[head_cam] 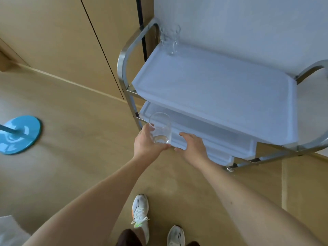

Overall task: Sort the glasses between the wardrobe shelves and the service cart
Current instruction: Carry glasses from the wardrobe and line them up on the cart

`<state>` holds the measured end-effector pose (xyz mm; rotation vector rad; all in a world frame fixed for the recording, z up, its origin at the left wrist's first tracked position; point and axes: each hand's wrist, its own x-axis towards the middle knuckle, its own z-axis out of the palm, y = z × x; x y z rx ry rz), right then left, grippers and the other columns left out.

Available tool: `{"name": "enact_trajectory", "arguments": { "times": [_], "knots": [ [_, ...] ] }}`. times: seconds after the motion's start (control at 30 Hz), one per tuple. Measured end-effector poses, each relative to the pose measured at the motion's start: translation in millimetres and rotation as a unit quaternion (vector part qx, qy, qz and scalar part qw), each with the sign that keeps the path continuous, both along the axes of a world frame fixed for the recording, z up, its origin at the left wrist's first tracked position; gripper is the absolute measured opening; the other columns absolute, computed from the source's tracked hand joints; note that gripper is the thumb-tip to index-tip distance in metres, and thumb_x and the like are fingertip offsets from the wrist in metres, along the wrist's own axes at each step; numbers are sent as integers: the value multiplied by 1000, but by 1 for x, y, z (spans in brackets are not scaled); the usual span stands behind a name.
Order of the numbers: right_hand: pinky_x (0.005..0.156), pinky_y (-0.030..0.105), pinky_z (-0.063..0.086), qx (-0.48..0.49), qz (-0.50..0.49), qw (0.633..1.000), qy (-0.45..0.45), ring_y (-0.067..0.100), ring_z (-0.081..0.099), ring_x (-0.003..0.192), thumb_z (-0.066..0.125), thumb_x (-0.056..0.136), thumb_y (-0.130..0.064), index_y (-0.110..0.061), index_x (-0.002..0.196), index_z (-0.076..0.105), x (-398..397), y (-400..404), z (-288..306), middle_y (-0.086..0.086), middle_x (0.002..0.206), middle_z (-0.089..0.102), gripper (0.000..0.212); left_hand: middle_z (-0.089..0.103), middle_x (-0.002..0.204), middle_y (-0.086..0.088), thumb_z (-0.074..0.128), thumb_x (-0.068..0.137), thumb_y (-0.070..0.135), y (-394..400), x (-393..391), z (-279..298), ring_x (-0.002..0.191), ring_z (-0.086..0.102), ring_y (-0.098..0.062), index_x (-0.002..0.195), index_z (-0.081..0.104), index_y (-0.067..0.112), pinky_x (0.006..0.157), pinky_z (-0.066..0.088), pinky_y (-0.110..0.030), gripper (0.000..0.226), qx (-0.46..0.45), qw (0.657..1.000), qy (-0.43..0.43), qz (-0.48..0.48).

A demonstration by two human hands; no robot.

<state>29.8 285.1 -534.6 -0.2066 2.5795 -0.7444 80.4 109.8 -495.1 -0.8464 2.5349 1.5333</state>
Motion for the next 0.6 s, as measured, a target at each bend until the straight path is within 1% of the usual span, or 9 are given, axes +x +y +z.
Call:
{"name": "enact_trajectory", "arguments": {
  "times": [0.07,0.13,0.27,0.33,0.47,0.53,0.6],
  "knots": [
    [110,37,34,0,-7,1000,8,26,33,142,69,92,-40,-29,153,40,-8,-6,-32,-2,153,44,68,60,107,17,90,58,32,-3,-9,-34,100,60,-6,111,50,30,79,51,-29,67,2,1000,4,-1],
    [109,37,34,1,-10,1000,19,27,33,142,69,91,-40,-28,152,41,-17,-10,-63,-2,153,44,68,60,106,17,90,58,32,-7,-18,-68,100,60,-6,112,51,30,79,51,-29,67,6,1000,12,-1],
    [108,37,35,-2,-16,999,32,27,34,142,70,91,-38,-28,152,42,-40,-20,-119,-2,154,44,68,60,109,16,91,58,35,-18,-39,-131,103,60,-8,114,51,30,85,53,-31,69,1,999,33,-1],
    [110,36,34,-5,-21,999,46,28,34,142,70,90,-38,-27,152,43,-52,-25,-142,-2,154,44,68,58,111,16,92,58,36,-26,-52,-156,106,59,-10,116,51,30,89,53,-35,71,-3,999,45,-1],
    [110,34,33,0,-21,996,91,28,35,141,72,90,-37,-25,150,46,-79,-35,-179,1,151,48,66,56,115,20,93,58,35,-41,-82,-195,108,57,-8,114,46,38,92,55,-40,73,0,997,76,3],
    [109,35,35,5,-26,993,115,30,37,140,72,89,-37,-23,148,48,-94,-40,-193,3,149,50,65,56,115,21,93,57,36,-48,-94,-210,108,56,-7,116,45,40,90,54,-37,76,-5,995,100,0],
    [109,35,34,10,-24,990,138,32,39,139,72,89,-37,-21,147,50,-106,-44,-204,4,148,51,64,55,112,23,94,57,38,-52,-103,-223,105,56,-4,118,45,40,86,51,-30,78,-9,992,124,-1]
  ]
}}
